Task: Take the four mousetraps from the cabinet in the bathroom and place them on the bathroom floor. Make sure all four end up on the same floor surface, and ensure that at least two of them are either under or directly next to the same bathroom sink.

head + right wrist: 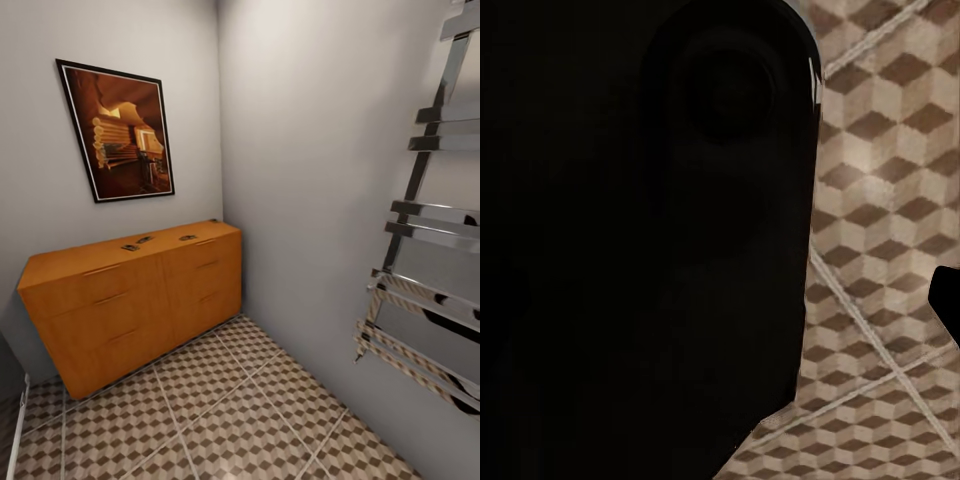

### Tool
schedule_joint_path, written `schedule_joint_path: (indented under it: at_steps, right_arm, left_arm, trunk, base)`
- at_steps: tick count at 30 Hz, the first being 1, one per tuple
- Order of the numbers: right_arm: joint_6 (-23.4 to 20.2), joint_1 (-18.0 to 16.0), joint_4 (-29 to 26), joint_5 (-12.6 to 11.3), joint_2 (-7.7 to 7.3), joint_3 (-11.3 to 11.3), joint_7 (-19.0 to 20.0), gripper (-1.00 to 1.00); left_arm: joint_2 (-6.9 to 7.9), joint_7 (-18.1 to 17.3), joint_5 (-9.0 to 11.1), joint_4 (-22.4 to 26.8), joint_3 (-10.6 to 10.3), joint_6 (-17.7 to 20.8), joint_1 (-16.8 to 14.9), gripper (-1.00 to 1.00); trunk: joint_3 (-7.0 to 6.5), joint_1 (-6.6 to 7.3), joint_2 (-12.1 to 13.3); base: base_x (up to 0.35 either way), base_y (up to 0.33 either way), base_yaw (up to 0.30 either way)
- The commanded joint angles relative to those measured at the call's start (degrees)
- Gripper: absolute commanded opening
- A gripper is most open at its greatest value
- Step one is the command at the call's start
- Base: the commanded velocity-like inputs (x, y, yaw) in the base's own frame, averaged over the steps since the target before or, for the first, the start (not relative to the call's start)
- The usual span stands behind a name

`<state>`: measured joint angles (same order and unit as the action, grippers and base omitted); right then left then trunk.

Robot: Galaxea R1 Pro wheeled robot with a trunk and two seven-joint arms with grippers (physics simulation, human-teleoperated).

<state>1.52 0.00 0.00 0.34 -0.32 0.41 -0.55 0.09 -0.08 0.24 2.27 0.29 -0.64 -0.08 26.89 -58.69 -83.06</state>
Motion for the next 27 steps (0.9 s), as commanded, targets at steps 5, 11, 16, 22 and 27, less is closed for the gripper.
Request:
schedule_joint_path:
  at_steps: [5, 11, 16, 22, 27]
  right_arm:
    - [0.0, 0.0, 0.0, 0.0, 0.01, 0.0, -0.1, 1.0]
    - [0.3, 0.0, 0.0, 0.2, 0.01, 0.2, 0.1, 1.0]
    - [0.4, 0.0, 0.0, 0.1, -0.1, 0.1, 0.0, 1.0]
    - [0.5, 0.0, 0.0, 0.3, -0.01, 0.2, 0.0, 1.0]
    - [0.6, 0.0, 0.0, 0.3, -0.09, 0.2, 0.0, 1.0]
  left_arm:
    - [0.0, 0.0, 0.0, 0.0, 0.0, -0.1, 0.0, 1.0]
    - [0.0, 0.0, 0.0, 0.0, 0.1, -0.1, 0.0, 1.0]
    - [0.0, 0.0, 0.0, 0.0, 0.0, -0.1, 0.0, 1.0]
    - [0.0, 0.0, 0.0, 0.0, 0.0, -0.1, 0.0, 1.0]
    - [0.0, 0.0, 0.0, 0.0, 0.0, -0.1, 0.0, 1.0]
  trunk:
    - [0.04, -0.03, 0.0]
    - [0.04, -0.03, 0.0]
    - [0.04, -0.03, 0.0]
    - [0.04, -0.03, 0.0]
    - [0.04, -0.03, 0.0]
  base:
    - [0.322, 0.0, 0.0]
    - [0.322, 0.0, 0.0]
    - [0.322, 0.0, 0.0]
    - [0.322, 0.0, 0.017]
    - [0.322, 0.0, 0.159]
